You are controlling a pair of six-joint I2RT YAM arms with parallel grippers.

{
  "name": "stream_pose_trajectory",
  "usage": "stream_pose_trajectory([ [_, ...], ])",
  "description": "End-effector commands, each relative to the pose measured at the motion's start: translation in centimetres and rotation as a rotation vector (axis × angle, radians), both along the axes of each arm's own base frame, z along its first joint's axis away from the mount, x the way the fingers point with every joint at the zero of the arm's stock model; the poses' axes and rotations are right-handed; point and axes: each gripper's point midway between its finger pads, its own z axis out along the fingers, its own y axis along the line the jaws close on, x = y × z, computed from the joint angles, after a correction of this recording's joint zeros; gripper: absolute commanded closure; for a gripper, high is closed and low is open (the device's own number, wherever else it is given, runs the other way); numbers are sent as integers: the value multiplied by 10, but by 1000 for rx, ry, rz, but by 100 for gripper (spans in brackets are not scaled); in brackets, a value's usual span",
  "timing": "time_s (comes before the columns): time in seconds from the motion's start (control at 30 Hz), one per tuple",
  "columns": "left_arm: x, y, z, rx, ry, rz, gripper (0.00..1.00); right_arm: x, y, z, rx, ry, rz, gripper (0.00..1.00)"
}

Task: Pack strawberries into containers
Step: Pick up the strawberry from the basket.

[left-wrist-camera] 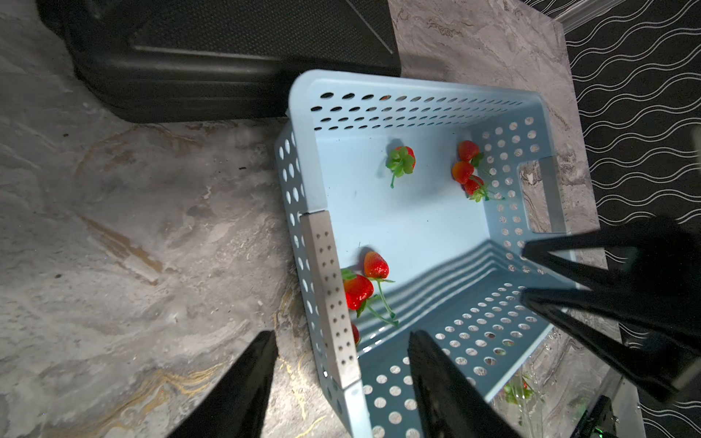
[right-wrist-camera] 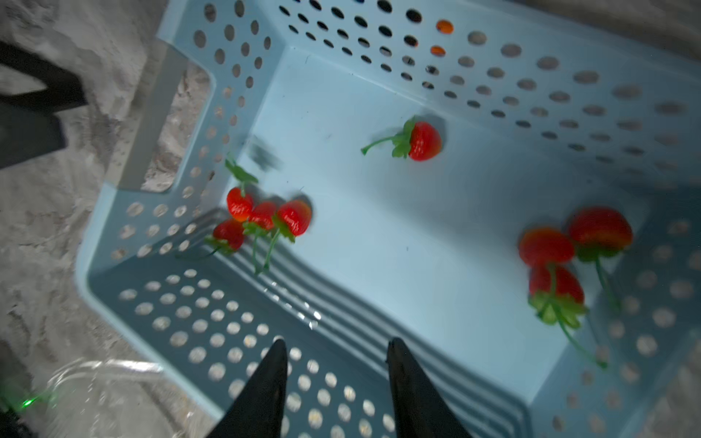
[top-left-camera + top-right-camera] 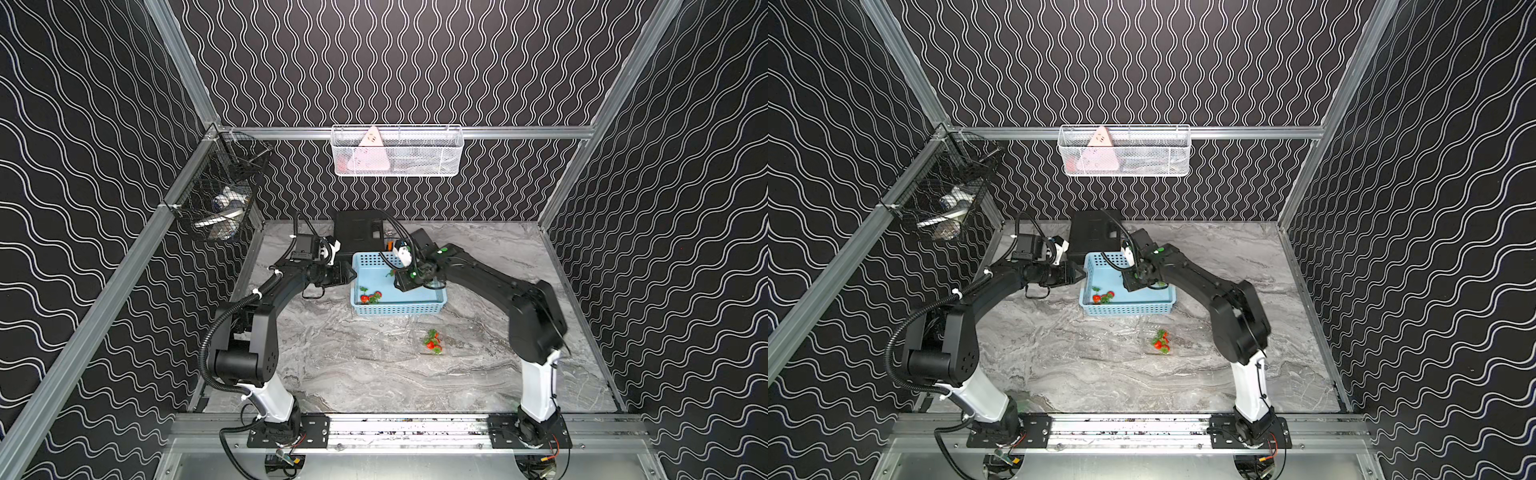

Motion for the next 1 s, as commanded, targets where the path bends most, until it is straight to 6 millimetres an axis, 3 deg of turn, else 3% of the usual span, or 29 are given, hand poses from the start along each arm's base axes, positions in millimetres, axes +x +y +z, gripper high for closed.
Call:
stream_pose_trajectory([
  [0.0, 0, -1, 5, -8, -17, -9, 39, 22, 7, -8, -23, -41, -22, 49],
  [0.23, -1, -3, 6, -17, -22, -11, 39, 58, 14, -47, -86, -59, -89, 45],
  [0.63, 0, -3, 2, -15, -11, -12, 39, 91, 13, -69, -136, -108, -115, 45],
  [0.97, 1, -2, 0, -11, -6, -14, 39, 103, 12, -83, -113, -92, -124, 48],
])
